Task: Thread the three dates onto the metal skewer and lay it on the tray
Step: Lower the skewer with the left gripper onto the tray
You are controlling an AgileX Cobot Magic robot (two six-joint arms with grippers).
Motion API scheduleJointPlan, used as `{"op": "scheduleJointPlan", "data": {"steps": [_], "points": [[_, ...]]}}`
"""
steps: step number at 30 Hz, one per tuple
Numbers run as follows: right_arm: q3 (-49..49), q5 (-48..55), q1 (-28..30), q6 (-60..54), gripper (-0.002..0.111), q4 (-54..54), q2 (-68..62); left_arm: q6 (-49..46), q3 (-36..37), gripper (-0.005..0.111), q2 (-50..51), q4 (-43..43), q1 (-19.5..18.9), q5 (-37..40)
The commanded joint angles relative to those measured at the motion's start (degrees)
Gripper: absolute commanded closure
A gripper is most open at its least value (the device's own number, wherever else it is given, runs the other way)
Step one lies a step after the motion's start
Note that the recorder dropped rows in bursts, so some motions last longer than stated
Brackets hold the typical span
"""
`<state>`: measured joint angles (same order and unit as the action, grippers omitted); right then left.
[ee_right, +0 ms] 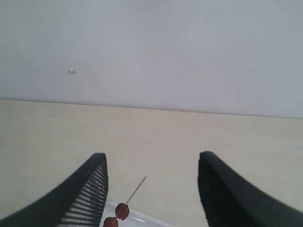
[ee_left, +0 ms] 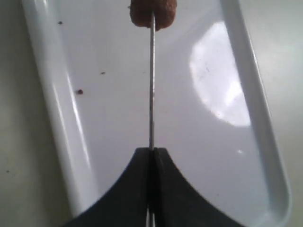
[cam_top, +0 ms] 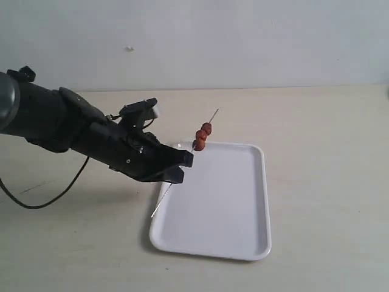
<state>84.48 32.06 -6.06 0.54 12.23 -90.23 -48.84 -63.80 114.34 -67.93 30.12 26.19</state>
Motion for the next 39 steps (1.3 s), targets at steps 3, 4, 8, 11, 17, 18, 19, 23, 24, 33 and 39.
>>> {"op": "scheduleJointPlan", "data": {"steps": [3,4,8,11,17,18,19,23,24,33,39], "points": [[-0.16,1.64,0.03,-0.54,0.053,-1.69,0.40,3.58,0.61,0.107,-1.67,-5.93,7.79,-8.47],[-0.16,2.06,0.03,-0.54,0.053,-1.69,0.40,4.13,0.61,0.107,-1.67,-5.93,9.09,-9.44],[-0.16,3.02,0.03,-0.54,0.053,-1.79,0.40,6.67,1.17,0.107,-1.67,-6.10,13.20,-14.43],[-0.16,3.12,0.03,-0.54,0.053,-1.79,0.40,6.93,1.17,0.107,-1.67,-6.10,14.51,-14.63],[-0.16,3.62,0.03,-0.54,0.053,-1.67,0.40,11.09,2.38,0.107,-1.67,-6.21,14.64,-15.63],[-0.16,3.74,0.03,-0.54,0.053,-1.28,0.40,11.99,2.87,0.107,-1.67,-6.21,14.64,-16.73],[-0.16,3.86,0.03,-0.54,0.053,-1.27,0.40,12.78,3.31,0.107,-1.67,-6.21,14.64,-17.80],[-0.16,4.22,0.03,-0.54,0.053,-0.39,0.40,13.76,4.02,0.107,-1.67,-6.35,14.64,-18.31],[-0.16,4.22,0.03,-0.54,0.053,0.09,0.40,13.76,4.04,0.107,-1.67,-6.35,14.64,-18.06],[-0.16,4.22,0.03,-0.54,0.053,0.69,0.40,15.05,4.04,0.107,-1.43,-6.35,14.64,-17.82],[-0.16,4.45,0.03,-0.54,0.053,0.66,0.40,17.40,3.64,0.107,1.19,-6.35,14.64,-16.81]]}}
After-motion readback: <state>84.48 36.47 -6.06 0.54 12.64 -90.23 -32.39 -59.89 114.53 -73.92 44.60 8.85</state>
